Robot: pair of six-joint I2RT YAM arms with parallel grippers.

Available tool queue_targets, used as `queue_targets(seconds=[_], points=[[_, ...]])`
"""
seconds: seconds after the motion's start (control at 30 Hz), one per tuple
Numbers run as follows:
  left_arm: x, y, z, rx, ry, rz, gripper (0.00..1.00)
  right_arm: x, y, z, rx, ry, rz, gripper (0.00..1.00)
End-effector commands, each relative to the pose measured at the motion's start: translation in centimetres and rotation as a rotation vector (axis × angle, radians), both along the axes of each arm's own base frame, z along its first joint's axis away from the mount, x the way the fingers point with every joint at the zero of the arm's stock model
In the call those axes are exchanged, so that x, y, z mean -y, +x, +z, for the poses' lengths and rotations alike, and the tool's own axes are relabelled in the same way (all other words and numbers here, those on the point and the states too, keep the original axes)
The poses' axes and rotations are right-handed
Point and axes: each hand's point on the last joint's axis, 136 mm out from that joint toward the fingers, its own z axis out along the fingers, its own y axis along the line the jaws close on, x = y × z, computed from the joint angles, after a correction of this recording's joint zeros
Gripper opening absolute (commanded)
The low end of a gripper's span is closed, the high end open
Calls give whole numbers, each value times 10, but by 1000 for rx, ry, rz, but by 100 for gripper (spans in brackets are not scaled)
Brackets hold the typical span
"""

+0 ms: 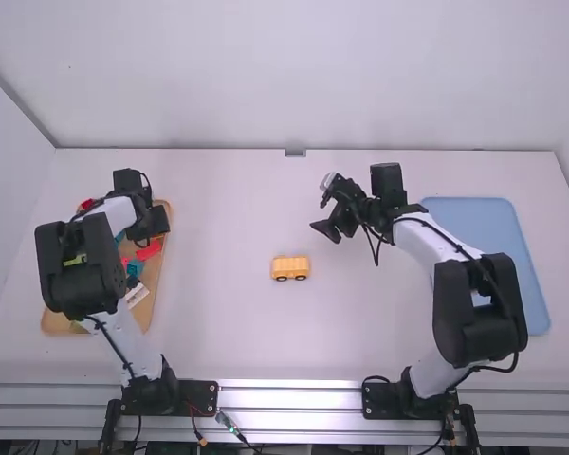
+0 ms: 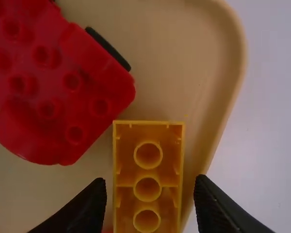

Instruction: Assemble lego blocks to make yellow taxi

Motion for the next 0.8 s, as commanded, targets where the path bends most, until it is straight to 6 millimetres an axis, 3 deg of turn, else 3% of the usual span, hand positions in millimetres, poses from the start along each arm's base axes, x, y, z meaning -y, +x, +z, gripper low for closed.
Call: queue_targets(seconds=[0.0,0.53,0.77], points=[[1,-13,-13,-44,8,-8,47,1,-1,-5,-16,0,-4,99],[0,-12,-20,-17,26,-31,43,1,-2,-5,-17,1,-5,99],[4,-13,-22,-19,35,-55,21,1,-1,-4,-16,2,-5,99]])
